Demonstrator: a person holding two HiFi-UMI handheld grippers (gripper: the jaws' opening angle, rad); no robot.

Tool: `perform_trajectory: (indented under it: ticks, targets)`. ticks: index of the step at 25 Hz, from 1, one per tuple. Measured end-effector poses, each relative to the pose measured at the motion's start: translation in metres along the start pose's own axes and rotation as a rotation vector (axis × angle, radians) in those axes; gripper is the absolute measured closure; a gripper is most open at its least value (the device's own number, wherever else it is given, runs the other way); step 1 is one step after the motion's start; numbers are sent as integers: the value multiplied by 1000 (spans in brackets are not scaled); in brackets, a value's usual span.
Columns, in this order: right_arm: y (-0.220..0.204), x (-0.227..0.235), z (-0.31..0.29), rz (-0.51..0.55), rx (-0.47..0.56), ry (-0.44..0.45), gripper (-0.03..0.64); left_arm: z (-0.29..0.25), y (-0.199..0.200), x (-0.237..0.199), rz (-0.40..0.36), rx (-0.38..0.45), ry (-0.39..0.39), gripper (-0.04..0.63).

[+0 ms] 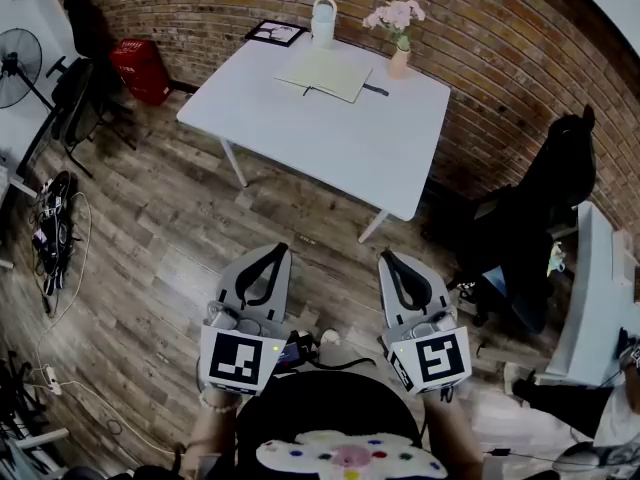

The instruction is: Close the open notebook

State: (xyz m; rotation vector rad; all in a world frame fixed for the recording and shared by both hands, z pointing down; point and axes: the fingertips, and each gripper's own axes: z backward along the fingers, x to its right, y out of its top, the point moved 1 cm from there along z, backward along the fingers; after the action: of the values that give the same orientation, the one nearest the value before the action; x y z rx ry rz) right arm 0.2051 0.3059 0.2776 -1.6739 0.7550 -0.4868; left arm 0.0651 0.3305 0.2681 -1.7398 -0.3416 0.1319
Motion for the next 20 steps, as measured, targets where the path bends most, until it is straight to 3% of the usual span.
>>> perform_trajectory:
  ticks: [20]
  targets:
    - [-1,-15,0,-49,4,-16,580,9,0,-8,9,24,-12,579]
